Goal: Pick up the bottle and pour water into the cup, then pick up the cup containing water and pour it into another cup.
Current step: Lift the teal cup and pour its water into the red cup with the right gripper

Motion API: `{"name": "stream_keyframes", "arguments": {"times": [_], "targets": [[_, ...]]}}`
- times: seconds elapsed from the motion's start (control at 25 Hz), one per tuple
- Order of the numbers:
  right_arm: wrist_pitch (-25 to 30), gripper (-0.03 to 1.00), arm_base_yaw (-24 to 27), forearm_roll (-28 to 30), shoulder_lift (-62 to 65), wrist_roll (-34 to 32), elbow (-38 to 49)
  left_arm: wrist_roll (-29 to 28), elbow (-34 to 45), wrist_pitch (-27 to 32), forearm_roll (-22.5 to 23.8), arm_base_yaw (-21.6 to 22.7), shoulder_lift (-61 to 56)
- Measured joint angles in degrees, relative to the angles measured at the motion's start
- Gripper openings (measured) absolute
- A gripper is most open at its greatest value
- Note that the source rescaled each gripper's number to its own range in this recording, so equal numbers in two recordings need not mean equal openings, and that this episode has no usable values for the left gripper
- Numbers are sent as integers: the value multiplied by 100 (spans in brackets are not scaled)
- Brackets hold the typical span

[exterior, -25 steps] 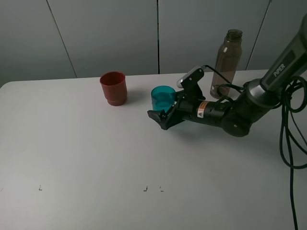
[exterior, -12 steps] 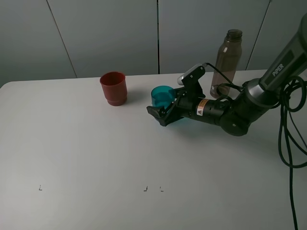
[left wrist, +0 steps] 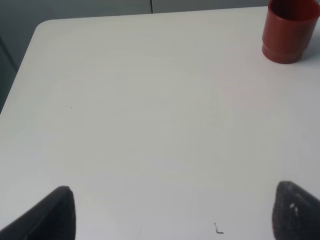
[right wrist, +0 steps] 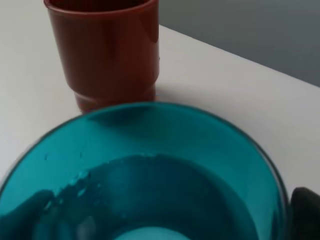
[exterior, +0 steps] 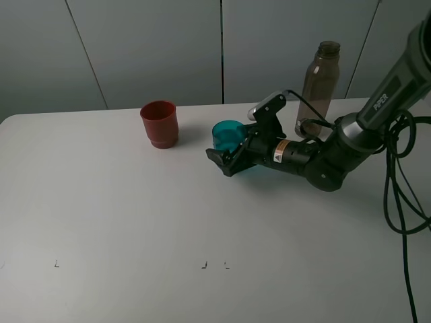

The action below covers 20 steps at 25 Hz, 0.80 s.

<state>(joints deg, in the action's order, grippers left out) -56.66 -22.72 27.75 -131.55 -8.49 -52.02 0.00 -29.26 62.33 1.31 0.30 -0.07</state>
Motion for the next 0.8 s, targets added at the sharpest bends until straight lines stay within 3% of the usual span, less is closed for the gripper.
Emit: {"name": "stream_keyframes", "arguments": {"times": [0.8], "targets": [[-250, 100, 0, 0, -201, 13, -99, 0, 0, 0, 0, 0, 0]]}}
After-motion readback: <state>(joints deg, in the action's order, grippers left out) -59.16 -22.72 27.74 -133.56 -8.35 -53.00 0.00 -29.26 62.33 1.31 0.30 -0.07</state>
